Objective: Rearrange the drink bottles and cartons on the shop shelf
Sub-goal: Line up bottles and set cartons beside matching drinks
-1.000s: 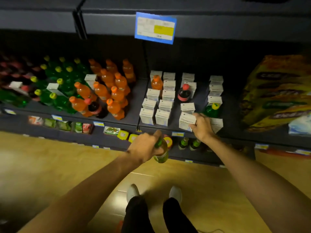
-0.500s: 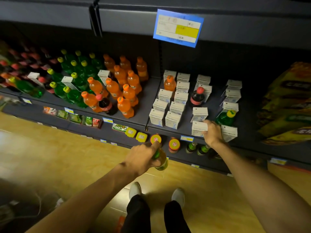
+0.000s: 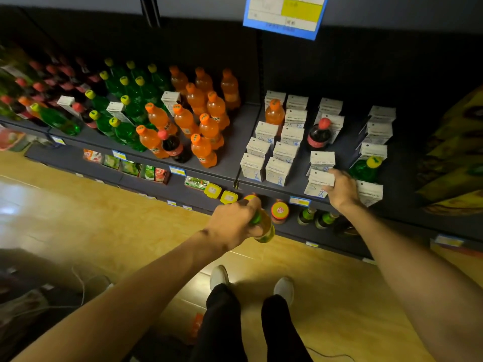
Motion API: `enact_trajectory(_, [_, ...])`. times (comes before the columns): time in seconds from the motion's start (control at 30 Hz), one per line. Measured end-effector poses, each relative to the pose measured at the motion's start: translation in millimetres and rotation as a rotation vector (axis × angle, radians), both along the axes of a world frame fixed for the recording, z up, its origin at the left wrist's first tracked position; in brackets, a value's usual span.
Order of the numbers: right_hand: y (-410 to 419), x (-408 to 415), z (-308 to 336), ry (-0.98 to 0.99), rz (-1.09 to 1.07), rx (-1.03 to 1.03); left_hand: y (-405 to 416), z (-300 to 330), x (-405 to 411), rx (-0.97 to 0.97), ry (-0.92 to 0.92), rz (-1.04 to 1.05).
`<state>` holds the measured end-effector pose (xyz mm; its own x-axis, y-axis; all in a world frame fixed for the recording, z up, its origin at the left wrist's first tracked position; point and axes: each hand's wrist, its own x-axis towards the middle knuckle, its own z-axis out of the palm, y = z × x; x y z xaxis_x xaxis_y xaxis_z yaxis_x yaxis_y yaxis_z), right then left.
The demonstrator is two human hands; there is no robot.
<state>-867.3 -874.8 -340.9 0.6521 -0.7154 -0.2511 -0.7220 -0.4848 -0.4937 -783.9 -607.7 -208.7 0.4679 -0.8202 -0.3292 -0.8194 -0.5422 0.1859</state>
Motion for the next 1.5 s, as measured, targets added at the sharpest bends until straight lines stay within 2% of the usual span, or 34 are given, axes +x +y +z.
enact_trajectory(0.17, [9.5,-10.9,13.0,-0.033,0.022,-0.001,-0.6,-1.4,-1.0,-0.001,-0.016,-0.001])
enact_trajectory(0.3, [31.8,-26.8,29.2,-0.044,0.111,-0.083,1.1,2.5,2.4,-0.012,-0.032,-0.001])
enact_trajectory(0.53, [92.8,-12.9,73.4,-0.290,0.374,-0.184,21.0,24.4,10.9,-0.041,-0.065,0.047])
enact_trajectory(0.67, [131.2,19.5,102.8,-0.397,0.480,-0.094,40.5,38.6,28.8,-0.026,-0.147,0.066])
enact_trajectory(0.8, [173.0,49.4,129.1,-0.398,0.570,0.003,68.7,54.2,57.2,-0.038,-0.168,0.082])
enact_trajectory(1.0, [258.2,98.3,164.7,-0.324,0.692,0.076,145.7,87.7,114.7,-0.078,-0.195,0.132])
enact_trajectory(1.13, [321.4,150.4,181.0,-0.361,0.777,0.093,209.5,108.3,154.4,-0.106,-0.254,0.192])
enact_trajectory(1.37, [434.3,243.9,189.2,-0.439,0.928,0.095,344.4,117.9,212.8,-0.200,-0.321,0.385])
enact_trajectory(1.5, [487.6,283.7,184.0,-0.389,0.995,0.078,421.5,114.1,235.4,-0.262,-0.300,0.548])
